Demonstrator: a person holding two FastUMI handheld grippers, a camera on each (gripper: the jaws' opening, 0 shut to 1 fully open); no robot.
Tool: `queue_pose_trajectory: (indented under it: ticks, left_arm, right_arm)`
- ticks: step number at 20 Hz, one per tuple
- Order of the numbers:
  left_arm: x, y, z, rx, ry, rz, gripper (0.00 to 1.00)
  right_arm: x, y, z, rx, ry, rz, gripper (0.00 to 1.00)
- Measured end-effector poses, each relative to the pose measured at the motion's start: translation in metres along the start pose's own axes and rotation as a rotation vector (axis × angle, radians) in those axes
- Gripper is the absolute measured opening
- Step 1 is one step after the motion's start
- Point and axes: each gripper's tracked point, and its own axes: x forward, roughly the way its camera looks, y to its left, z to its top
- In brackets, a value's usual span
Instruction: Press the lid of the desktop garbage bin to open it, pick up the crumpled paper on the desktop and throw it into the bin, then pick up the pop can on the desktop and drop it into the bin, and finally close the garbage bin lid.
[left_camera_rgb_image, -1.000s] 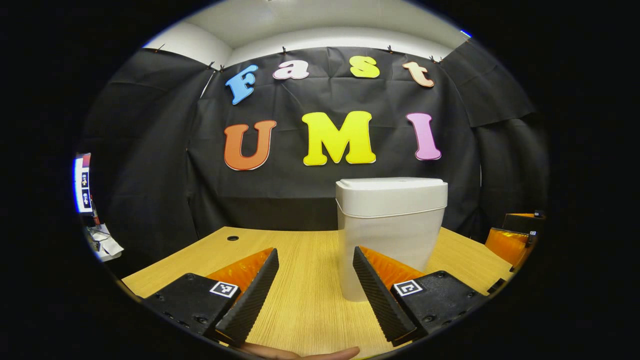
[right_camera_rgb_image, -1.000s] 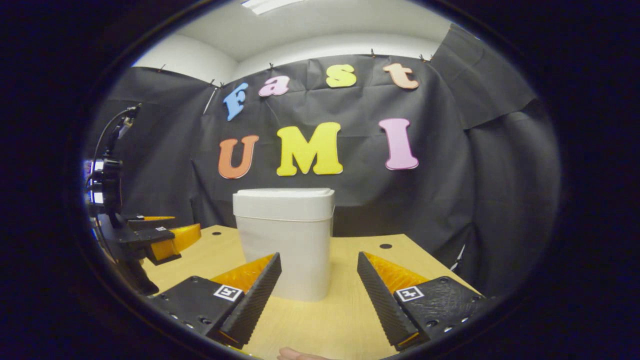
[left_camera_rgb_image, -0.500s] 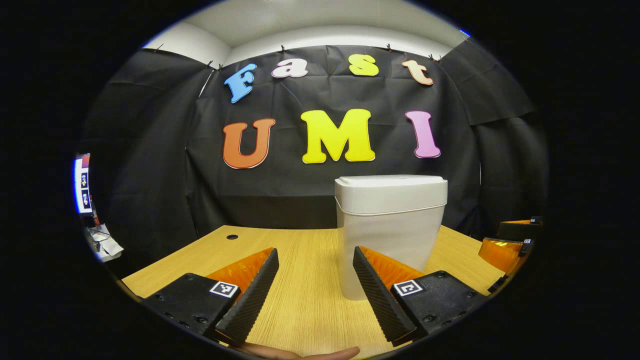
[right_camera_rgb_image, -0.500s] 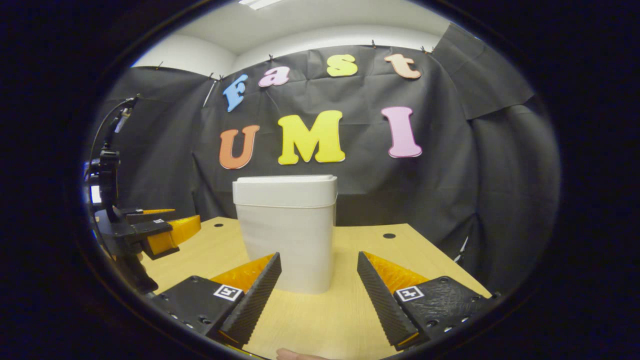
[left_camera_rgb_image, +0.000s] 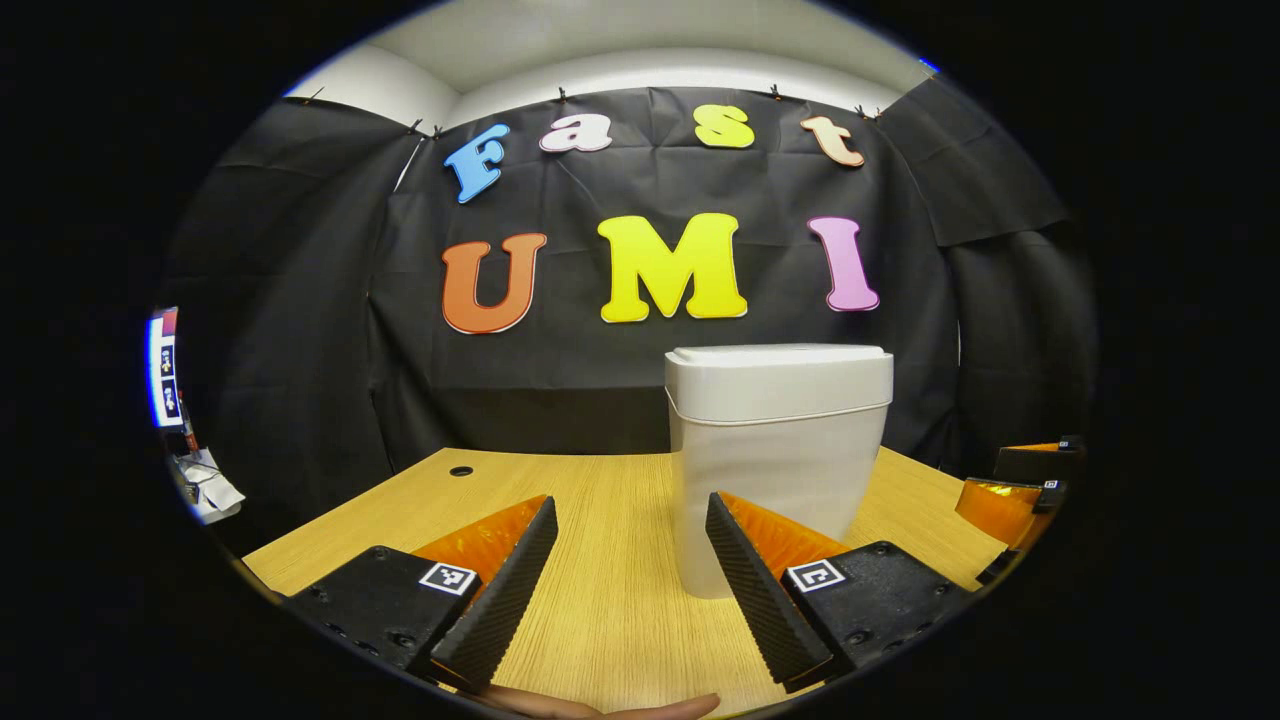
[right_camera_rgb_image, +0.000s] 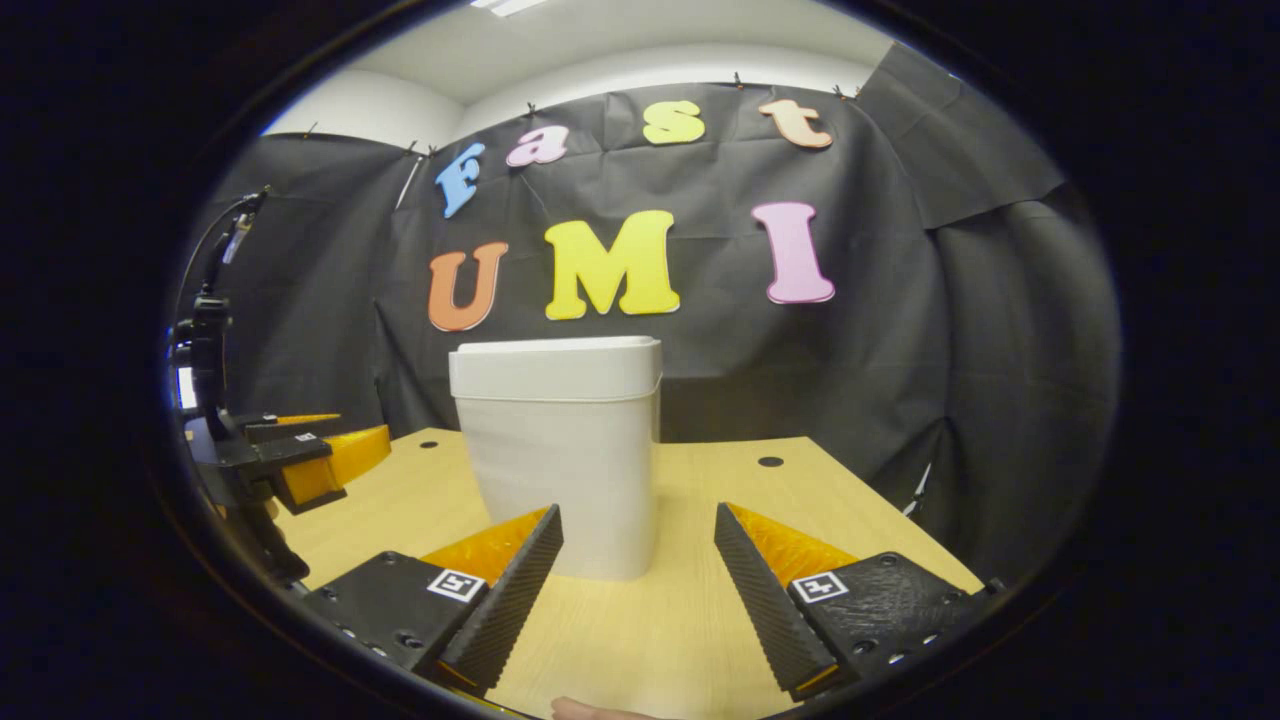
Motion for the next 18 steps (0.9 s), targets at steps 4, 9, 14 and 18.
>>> queue_pose_trajectory:
  ticks: [4,9,14,18]
  left_arm:
    - [0.0,-0.002,-0.003,0.005,0.007,-0.003,0.96]
    - [0.001,-0.003,-0.004,0.007,0.012,-0.004,0.96]
    - [0.002,-0.005,-0.006,0.016,0.016,-0.005,0.96]
    - [0.002,-0.006,-0.006,0.013,0.016,0.001,0.97]
  right_arm:
    - [0.002,0.0,-0.005,-0.003,0.011,0.0,0.95]
    - [0.004,-0.003,-0.011,-0.003,0.028,-0.006,0.95]
    - [0.007,-0.009,-0.015,-0.002,0.039,-0.018,0.95]
    - [0.009,-0.012,-0.021,0.0,0.055,-0.02,0.95]
